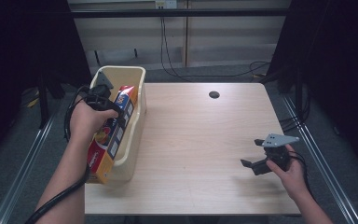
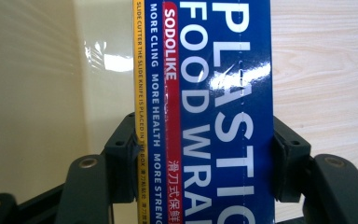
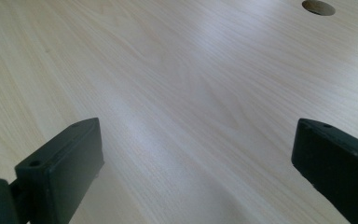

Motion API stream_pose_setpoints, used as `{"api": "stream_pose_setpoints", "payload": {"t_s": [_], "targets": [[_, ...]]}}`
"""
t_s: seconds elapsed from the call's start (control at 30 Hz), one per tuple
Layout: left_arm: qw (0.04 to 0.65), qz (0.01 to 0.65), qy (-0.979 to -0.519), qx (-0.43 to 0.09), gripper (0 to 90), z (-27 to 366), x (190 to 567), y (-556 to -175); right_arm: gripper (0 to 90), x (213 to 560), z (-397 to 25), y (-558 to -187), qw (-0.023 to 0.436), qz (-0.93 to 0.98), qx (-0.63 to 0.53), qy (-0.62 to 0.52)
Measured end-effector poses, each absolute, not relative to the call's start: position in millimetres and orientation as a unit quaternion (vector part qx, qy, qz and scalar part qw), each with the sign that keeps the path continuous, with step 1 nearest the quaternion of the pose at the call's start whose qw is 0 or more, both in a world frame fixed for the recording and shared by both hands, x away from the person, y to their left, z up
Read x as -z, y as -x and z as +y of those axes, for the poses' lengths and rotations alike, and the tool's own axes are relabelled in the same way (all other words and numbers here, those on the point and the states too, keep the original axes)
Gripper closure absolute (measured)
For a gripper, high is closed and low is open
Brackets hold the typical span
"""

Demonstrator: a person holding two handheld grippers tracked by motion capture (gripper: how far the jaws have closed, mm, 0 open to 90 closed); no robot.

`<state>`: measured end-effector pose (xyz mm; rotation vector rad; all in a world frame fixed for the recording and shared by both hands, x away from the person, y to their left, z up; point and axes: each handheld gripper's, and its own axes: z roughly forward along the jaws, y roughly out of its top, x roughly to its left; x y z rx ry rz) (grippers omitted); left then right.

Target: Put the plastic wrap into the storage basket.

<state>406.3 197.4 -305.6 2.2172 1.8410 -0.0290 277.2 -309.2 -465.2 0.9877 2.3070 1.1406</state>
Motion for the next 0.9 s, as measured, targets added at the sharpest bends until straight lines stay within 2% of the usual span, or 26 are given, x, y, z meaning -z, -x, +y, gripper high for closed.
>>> {"api": "stream_pose_setpoints", "payload": {"t_s": [0.9], "targets": [[0.115, 0.646, -0.754, 0.025, 39.8, 191, 325, -413, 2.3, 467, -308, -278, 0.186, 0.824, -0.405, -0.349]]}}
